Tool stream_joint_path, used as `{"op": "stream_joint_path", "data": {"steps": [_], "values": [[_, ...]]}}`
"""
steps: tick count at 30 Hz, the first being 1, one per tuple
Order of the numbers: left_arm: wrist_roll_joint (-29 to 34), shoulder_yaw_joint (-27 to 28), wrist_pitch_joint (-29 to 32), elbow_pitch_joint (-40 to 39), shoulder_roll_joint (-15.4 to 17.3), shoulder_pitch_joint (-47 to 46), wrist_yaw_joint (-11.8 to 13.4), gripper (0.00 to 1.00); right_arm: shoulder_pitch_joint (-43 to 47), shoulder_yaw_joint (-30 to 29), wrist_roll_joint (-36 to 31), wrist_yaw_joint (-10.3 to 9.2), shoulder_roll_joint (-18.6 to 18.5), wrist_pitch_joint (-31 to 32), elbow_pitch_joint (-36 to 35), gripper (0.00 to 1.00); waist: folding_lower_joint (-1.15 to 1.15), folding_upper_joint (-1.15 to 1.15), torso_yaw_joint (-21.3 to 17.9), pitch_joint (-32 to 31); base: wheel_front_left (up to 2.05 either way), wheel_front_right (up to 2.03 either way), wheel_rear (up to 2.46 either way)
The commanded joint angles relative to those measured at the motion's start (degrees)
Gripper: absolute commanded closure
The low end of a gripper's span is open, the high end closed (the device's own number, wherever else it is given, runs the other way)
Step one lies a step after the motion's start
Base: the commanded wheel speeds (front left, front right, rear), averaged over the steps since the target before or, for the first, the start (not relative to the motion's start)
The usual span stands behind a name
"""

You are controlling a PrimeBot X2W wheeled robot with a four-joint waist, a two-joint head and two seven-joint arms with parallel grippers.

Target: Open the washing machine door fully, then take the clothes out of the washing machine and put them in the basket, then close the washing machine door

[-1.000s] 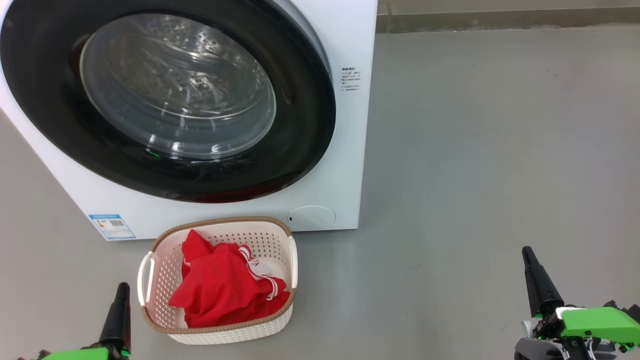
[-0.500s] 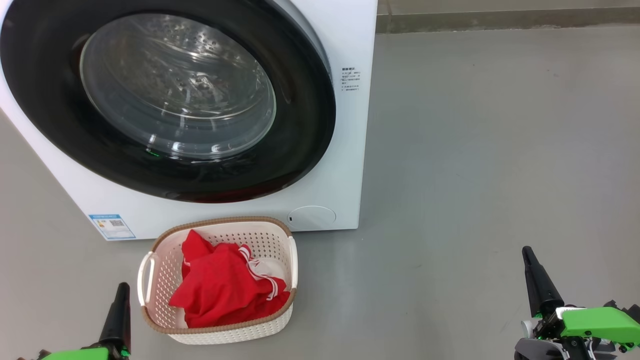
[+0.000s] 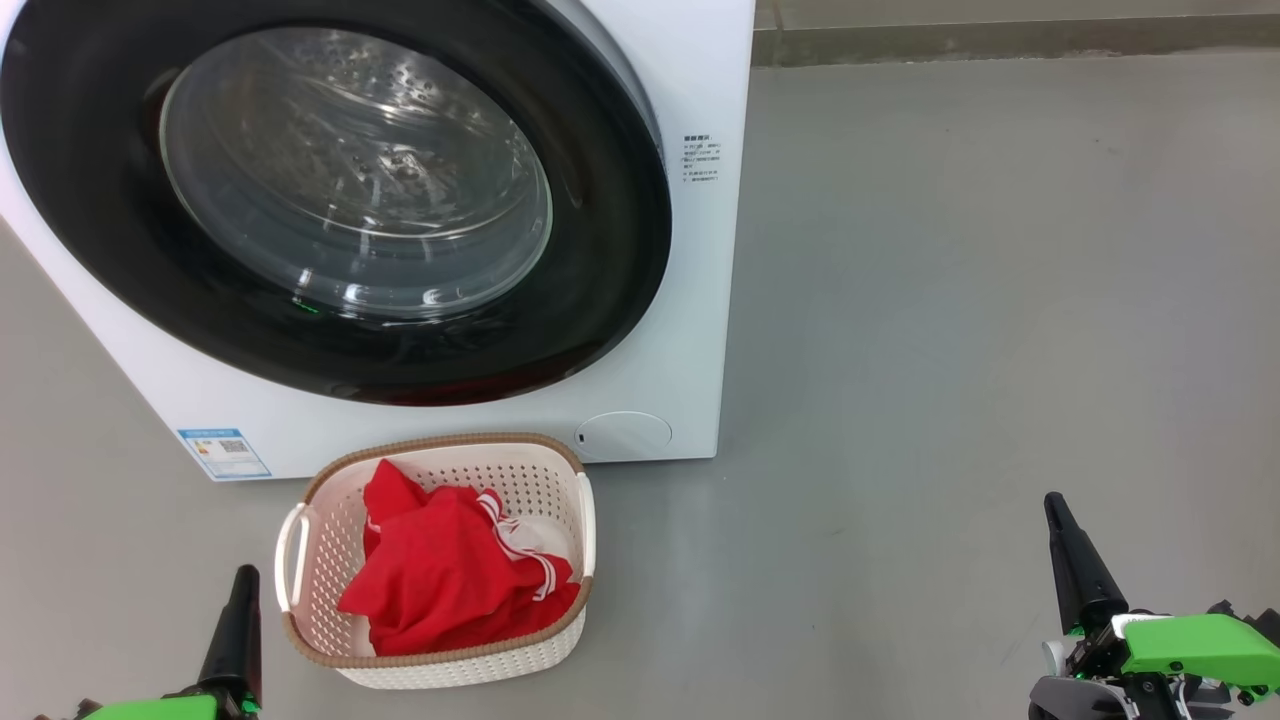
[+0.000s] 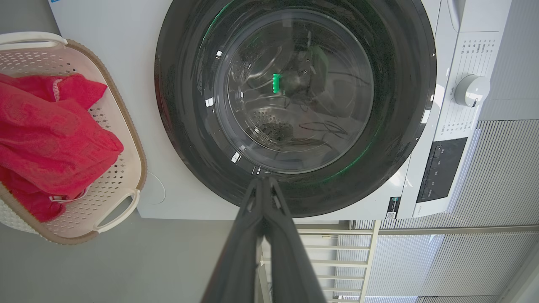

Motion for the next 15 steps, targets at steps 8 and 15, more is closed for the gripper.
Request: {"op": "stream_joint_path", "data": {"steps": [8,15], "values": [[-0.14,1.88,0.22,-1.52,0.90,-2.19,-0.18,1.00,-0.35,1.34,0.23,0.09,-0.17,0.44,-1.75,1.00,0.00,0.00,0.00,0.00,0.00,0.00,0.00],[-0.15,1.87,0.22,-1.52,0.90,-2.19,-0.18,1.00,-0.35,1.34,0.23,0.09,-0.17,0.44,-1.75,1.00,0.00,0.00,0.00,0.00,0.00,0.00,0.00]]}}
